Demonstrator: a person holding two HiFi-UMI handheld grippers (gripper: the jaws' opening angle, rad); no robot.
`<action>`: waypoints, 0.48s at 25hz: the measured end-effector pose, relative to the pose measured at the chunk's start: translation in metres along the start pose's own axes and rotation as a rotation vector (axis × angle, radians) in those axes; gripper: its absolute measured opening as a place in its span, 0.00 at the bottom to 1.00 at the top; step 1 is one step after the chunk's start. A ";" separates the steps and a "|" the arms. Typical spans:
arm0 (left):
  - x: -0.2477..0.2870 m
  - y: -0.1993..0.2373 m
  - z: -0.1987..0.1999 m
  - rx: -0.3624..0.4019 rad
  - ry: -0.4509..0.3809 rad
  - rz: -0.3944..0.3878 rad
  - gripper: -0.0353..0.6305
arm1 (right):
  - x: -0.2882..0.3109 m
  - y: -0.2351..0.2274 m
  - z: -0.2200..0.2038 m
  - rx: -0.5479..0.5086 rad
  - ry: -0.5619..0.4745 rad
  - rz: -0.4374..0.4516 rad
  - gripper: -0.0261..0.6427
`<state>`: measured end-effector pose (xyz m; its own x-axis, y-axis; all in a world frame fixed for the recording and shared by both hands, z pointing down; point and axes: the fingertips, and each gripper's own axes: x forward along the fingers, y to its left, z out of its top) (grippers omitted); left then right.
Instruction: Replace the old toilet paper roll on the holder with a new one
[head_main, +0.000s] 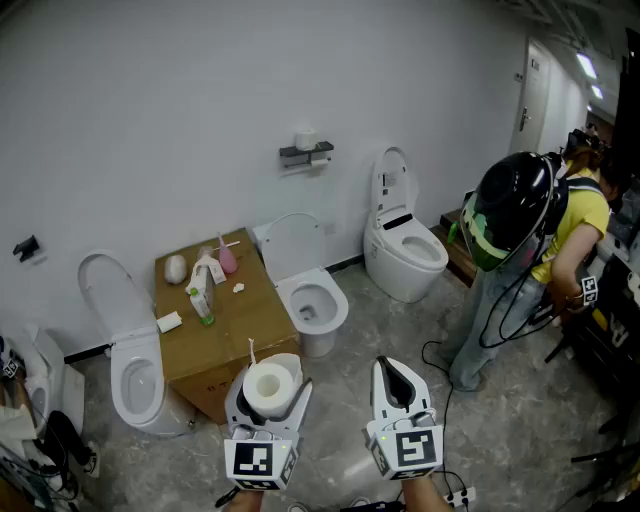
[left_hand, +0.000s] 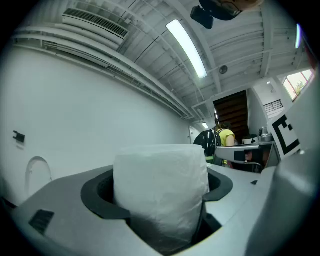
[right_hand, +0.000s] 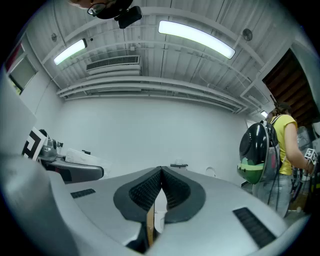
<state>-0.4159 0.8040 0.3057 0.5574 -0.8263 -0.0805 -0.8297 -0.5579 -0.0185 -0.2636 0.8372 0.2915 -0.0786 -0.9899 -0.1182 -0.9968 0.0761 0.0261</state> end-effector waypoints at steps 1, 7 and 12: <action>0.001 -0.002 0.001 0.000 0.000 -0.001 0.71 | -0.001 -0.002 0.001 -0.001 0.002 -0.001 0.06; 0.008 -0.014 0.000 0.001 0.005 -0.004 0.71 | -0.003 -0.015 -0.001 -0.008 0.011 -0.003 0.06; 0.017 -0.025 -0.003 -0.004 0.008 -0.012 0.71 | -0.003 -0.027 -0.004 -0.007 0.018 -0.011 0.06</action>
<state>-0.3861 0.8040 0.3076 0.5672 -0.8204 -0.0724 -0.8231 -0.5677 -0.0154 -0.2365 0.8379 0.2955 -0.0678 -0.9926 -0.1005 -0.9974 0.0649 0.0317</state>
